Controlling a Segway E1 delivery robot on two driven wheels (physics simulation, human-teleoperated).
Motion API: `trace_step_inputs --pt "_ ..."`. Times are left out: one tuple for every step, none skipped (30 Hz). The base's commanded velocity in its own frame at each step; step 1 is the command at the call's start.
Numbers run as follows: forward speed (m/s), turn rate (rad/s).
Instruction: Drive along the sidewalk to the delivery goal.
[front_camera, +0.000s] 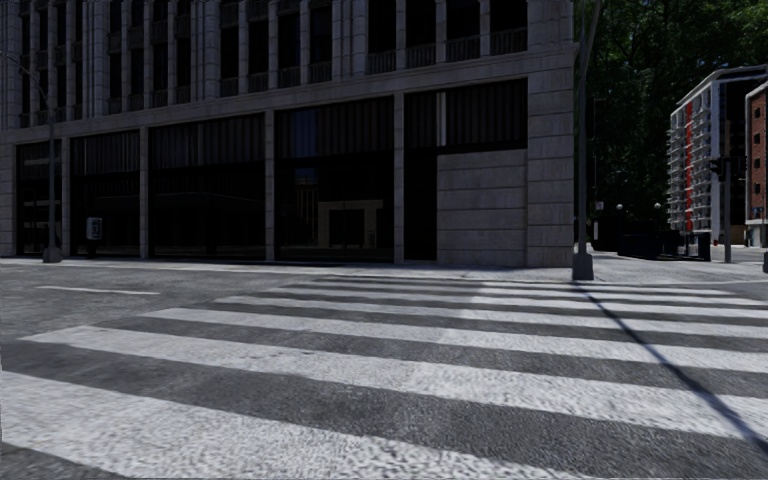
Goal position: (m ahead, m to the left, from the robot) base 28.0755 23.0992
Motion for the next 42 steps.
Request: trace_step_inputs --pt "2.0 0.0" --pt "2.0 0.0" --pt "2.0 0.0" --pt "2.0 0.0" --pt "2.0 0.0" --pt "2.0 0.0" --pt "2.0 0.0" --pt "2.0 0.0" --pt "2.0 0.0" --pt "2.0 0.0" --pt "2.0 0.0" --pt "2.0 0.0" --pt "2.0 0.0" --pt "2.0 0.0" --pt "2.0 0.0" --pt "2.0 0.0" --pt "2.0 0.0" --pt "2.0 0.0" --pt "2.0 0.0" --pt "2.0 0.0" --pt "2.0 0.0" --pt "2.0 0.0" --pt "2.0 0.0" --pt "2.0 0.0" --pt "2.0 0.0" --pt "2.0 0.0" --pt "2.0 0.0" --pt "2.0 0.0" --pt "2.0 0.0" --pt "2.0 0.0" --pt "2.0 0.0" --pt "2.0 0.0" --pt "2.0 0.0" --pt "2.0 0.0" --pt "2.0 0.0" --pt "2.0 0.0" --pt "2.0 0.0" --pt "2.0 0.0" --pt "2.0 0.0" --pt "2.0 0.0" --pt "2.0 0.0" --pt "2.0 0.0"
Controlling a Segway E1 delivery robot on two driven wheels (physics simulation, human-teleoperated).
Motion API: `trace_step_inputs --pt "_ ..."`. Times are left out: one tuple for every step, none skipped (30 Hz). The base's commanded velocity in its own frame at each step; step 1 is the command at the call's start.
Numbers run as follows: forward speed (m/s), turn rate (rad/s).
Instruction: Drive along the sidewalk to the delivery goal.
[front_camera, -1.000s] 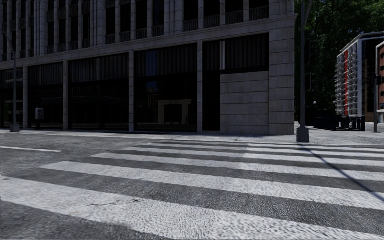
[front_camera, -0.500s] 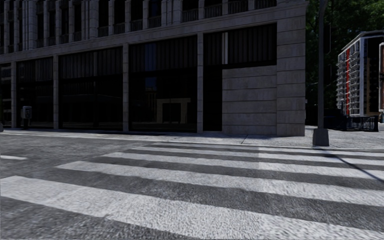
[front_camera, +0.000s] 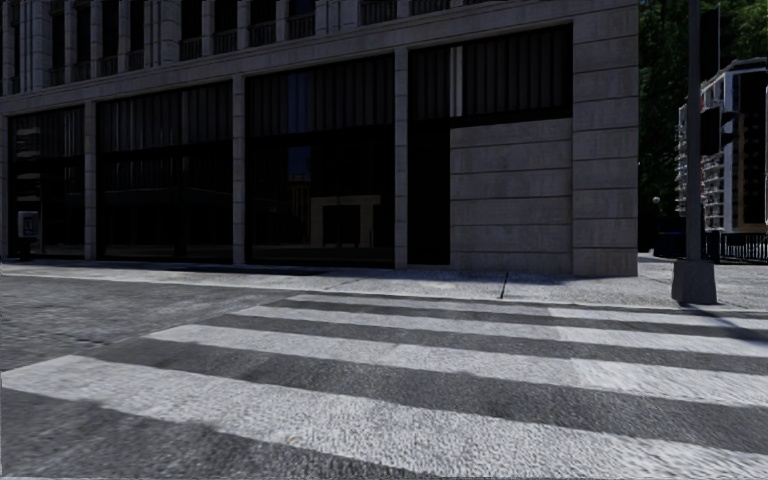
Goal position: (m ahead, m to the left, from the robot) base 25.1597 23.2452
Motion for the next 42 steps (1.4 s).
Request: trace_step_inputs --pt "2.0 0.0" --pt "2.0 0.0" --pt "2.0 0.0" --pt "2.0 0.0" --pt "2.0 0.0" --pt "2.0 0.0" --pt "2.0 0.0" --pt "2.0 0.0" --pt "2.0 0.0" --pt "2.0 0.0" --pt "2.0 0.0" --pt "2.0 0.0" --pt "2.0 0.0" --pt "2.0 0.0" --pt "2.0 0.0" --pt "2.0 0.0" --pt "2.0 0.0" --pt "2.0 0.0" --pt "2.0 0.0" --pt "2.0 0.0" --pt "2.0 0.0" --pt "2.0 0.0" --pt "2.0 0.0" --pt "2.0 0.0" --pt "2.0 0.0" --pt "2.0 0.0" --pt "2.0 0.0" --pt "2.0 0.0" --pt "2.0 0.0" --pt "2.0 0.0" --pt "2.0 0.0" --pt "2.0 0.0" --pt "2.0 0.0" --pt "2.0 0.0" --pt "2.0 0.0" --pt "2.0 0.0" --pt "2.0 0.0" --pt "2.0 0.0" --pt "2.0 0.0" --pt "2.0 0.0" --pt "2.0 0.0" --pt "2.0 0.0"
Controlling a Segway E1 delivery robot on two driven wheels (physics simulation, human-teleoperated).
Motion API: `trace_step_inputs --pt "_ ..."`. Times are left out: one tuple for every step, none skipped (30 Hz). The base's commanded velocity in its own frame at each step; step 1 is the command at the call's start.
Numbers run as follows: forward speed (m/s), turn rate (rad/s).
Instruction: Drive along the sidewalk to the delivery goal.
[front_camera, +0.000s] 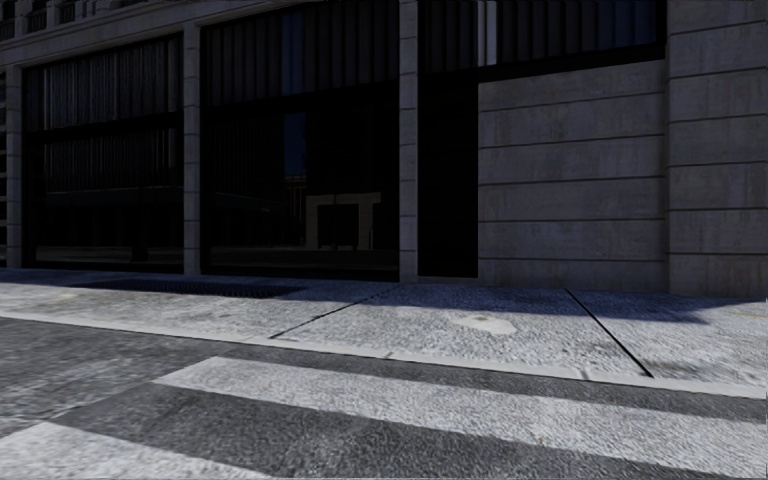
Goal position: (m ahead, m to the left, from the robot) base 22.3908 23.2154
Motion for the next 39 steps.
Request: trace_step_inputs --pt "2.0 0.0" --pt "2.0 0.0" --pt "2.0 0.0" --pt "2.0 0.0" --pt "2.0 0.0" --pt "2.0 0.0" --pt "2.0 0.0" --pt "2.0 0.0" --pt "2.0 0.0" --pt "2.0 0.0" --pt "2.0 0.0" --pt "2.0 0.0" --pt "2.0 0.0" --pt "2.0 0.0" --pt "2.0 0.0" --pt "2.0 0.0" --pt "2.0 0.0" --pt "2.0 0.0" --pt "2.0 0.0" --pt "2.0 0.0" --pt "2.0 0.0" --pt "1.97 0.04" --pt "1.85 0.13" --pt "1.52 0.31" --pt "1.52 0.31" --pt "1.51 0.35" --pt "1.51 0.36" --pt "1.51 0.37" --pt "1.51 0.37" --pt "1.51 0.37" --pt "1.51 0.38" --pt "1.51 0.38" --pt "1.51 0.39" --pt "1.51 0.39" --pt "1.51 0.44" --pt "1.51 0.51" --pt "1.51 0.53" --pt "1.51 0.54" --pt "1.51 0.54"
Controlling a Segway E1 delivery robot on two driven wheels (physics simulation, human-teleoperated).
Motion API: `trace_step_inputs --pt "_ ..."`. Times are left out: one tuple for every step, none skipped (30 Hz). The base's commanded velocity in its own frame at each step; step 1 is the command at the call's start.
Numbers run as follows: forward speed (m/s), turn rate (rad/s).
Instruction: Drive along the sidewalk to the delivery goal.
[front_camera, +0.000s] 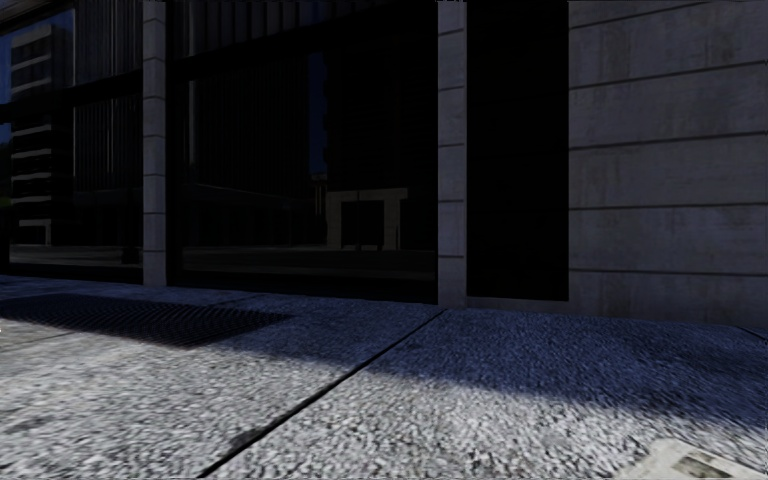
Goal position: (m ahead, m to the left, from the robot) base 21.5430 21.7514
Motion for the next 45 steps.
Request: trace_step_inputs --pt "1.51 0.54" --pt "1.51 0.54" --pt "1.51 0.54" --pt "1.51 0.54" --pt "1.51 0.54" --pt "1.51 0.54" --pt "1.51 0.54" --pt "1.51 0.54" --pt "1.51 0.54" --pt "1.51 0.54" --pt "1.51 0.54" --pt "1.51 0.54" --pt "1.51 0.54" --pt "1.51 0.54" --pt "1.51 0.54" --pt "1.51 0.55" --pt "1.51 0.55" --pt "1.51 0.55" --pt "1.51 0.57" --pt "1.51 0.58" --pt "1.51 0.58" --pt "1.51 0.58" --pt "1.51 0.58" --pt "1.51 0.58" --pt "1.51 0.58" --pt "1.51 0.58" --pt "1.51 0.58" --pt "1.51 0.58" --pt "1.51 0.59" --pt "1.51 0.59" --pt "1.51 0.59" --pt "1.51 0.59" --pt "1.51 0.61" --pt "1.51 0.63" --pt "1.51 0.63" --pt "1.51 0.63" --pt "1.51 0.64" --pt "1.53 0.64" --pt "2.0 0.64" --pt "2.0 0.64" --pt "2.0 0.64" --pt "2.0 0.64" --pt "2.0 0.64" --pt "2.0 0.64" --pt "2.0 0.64"
